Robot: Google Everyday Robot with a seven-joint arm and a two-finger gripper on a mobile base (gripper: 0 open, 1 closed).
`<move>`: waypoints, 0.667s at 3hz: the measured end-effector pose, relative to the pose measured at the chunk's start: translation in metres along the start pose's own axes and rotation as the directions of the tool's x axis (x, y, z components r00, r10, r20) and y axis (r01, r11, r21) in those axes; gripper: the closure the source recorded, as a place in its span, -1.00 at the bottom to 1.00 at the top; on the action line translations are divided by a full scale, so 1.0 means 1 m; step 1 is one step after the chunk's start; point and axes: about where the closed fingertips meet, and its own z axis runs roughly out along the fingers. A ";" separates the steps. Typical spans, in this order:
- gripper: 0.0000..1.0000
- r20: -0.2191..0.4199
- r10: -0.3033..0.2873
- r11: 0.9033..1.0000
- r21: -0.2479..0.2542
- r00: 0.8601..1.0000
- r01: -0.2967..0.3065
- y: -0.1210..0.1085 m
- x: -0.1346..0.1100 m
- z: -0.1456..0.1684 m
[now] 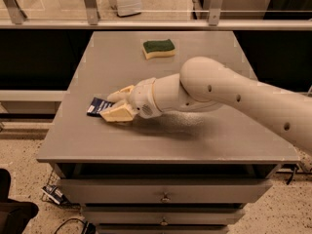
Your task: Pick rxbar blueberry
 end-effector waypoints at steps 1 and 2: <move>1.00 0.001 -0.002 1.000 -0.002 1.000 0.002 0.001 -0.001 0.001; 1.00 0.012 -0.007 1.000 -0.008 1.000 0.007 0.000 -0.004 0.001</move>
Offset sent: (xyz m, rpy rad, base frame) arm -0.0007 0.0013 0.0004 0.0003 -0.0008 0.0025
